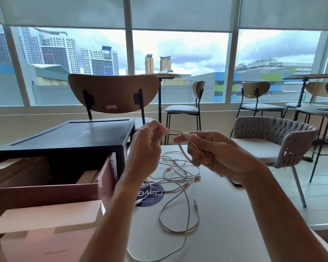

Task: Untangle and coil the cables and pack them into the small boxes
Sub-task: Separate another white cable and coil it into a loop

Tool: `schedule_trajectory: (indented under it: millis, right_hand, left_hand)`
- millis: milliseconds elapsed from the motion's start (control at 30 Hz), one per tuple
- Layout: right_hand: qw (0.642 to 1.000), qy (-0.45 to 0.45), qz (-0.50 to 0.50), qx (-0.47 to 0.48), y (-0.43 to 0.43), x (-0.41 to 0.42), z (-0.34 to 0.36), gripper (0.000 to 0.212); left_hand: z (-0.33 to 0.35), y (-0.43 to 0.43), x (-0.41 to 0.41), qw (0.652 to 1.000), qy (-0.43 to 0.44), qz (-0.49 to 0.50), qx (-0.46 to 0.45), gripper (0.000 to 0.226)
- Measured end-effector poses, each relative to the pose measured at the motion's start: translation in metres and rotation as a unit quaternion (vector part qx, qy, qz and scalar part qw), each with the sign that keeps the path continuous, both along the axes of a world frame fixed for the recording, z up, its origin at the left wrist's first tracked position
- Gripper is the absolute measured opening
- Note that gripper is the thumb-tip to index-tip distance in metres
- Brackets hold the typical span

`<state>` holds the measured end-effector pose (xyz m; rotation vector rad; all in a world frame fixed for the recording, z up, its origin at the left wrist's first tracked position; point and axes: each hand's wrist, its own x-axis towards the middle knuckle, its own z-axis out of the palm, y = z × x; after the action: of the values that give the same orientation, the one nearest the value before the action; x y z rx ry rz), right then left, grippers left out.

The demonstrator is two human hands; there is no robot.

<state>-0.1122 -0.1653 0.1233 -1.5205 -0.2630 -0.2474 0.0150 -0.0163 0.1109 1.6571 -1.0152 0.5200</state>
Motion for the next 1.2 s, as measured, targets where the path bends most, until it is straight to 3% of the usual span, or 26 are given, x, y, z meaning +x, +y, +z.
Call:
schedule_trajectory:
  millis: [233,367,467,633,867,1000,1100,1200]
  right_hand:
    - [0.992,-0.016,0.073,0.098,0.000,0.008,-0.004,0.016]
    - [0.984,-0.040,0.067,0.163,-0.001,0.014,-0.005,0.018]
    - [0.972,-0.063,-0.003,0.227,-0.002,0.019,-0.005,0.030]
    - [0.940,-0.108,-0.003,0.323,-0.002,0.022,-0.007,0.033]
    - [0.958,-0.128,-0.160,0.200,0.004,0.027,-0.012,0.029]
    - [0.941,-0.130,-0.311,0.017,0.005,0.030,-0.015,0.025]
    - [0.920,-0.120,-0.356,-0.113,0.004,0.027,-0.017,0.024]
    - [0.931,-0.093,-0.324,-0.139,0.002,0.024,-0.018,0.023]
  left_hand:
    - [-0.009,-0.009,-0.007,0.997,0.018,-0.015,0.067,0.018]
    - [-0.015,-0.010,-0.008,0.990,0.036,-0.007,0.137,0.018]
    - [-0.015,-0.009,-0.007,0.983,0.092,-0.013,0.156,0.022]
    - [-0.019,-0.013,-0.009,0.952,0.200,-0.041,0.229,0.032]
    - [-0.013,-0.016,-0.031,0.915,0.131,-0.063,0.376,0.030]
    - [0.005,0.000,-0.032,0.885,0.090,-0.119,0.441,0.027]
    - [0.016,0.012,-0.032,0.892,0.079,-0.161,0.416,0.018]
    - [0.023,0.018,-0.027,0.926,0.071,-0.161,0.333,0.019]
